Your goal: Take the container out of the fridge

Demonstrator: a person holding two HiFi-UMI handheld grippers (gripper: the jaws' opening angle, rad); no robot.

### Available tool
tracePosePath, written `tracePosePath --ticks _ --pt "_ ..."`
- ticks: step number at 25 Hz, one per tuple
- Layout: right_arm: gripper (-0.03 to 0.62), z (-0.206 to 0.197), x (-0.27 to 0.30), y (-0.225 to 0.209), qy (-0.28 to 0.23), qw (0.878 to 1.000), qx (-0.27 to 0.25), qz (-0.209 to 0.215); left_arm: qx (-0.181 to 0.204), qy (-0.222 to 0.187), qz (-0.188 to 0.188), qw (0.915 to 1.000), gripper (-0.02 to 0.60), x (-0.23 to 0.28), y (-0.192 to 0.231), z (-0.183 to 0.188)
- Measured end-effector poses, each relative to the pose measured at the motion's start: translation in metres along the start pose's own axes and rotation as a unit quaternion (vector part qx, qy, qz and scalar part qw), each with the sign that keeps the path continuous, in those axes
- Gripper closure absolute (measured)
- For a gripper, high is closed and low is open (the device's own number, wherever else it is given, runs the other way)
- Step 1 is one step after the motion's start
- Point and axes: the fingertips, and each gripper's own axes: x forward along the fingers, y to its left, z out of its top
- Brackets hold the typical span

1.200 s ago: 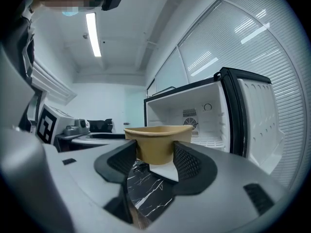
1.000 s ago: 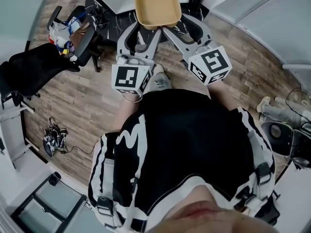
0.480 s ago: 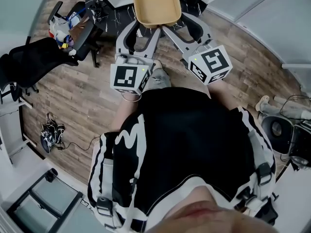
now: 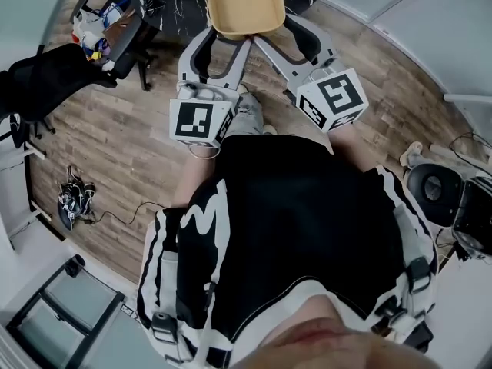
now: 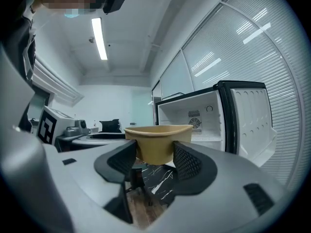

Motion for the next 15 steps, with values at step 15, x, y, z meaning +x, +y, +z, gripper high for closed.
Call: tracePosePath --ticks 15 --pt "0.35 0.013 -0.022 0.024 -0.012 1.0 -0.012 -0.008 -0.004 0.002 0.0 1.0 0.353 -0.028 -0.014 0.013"
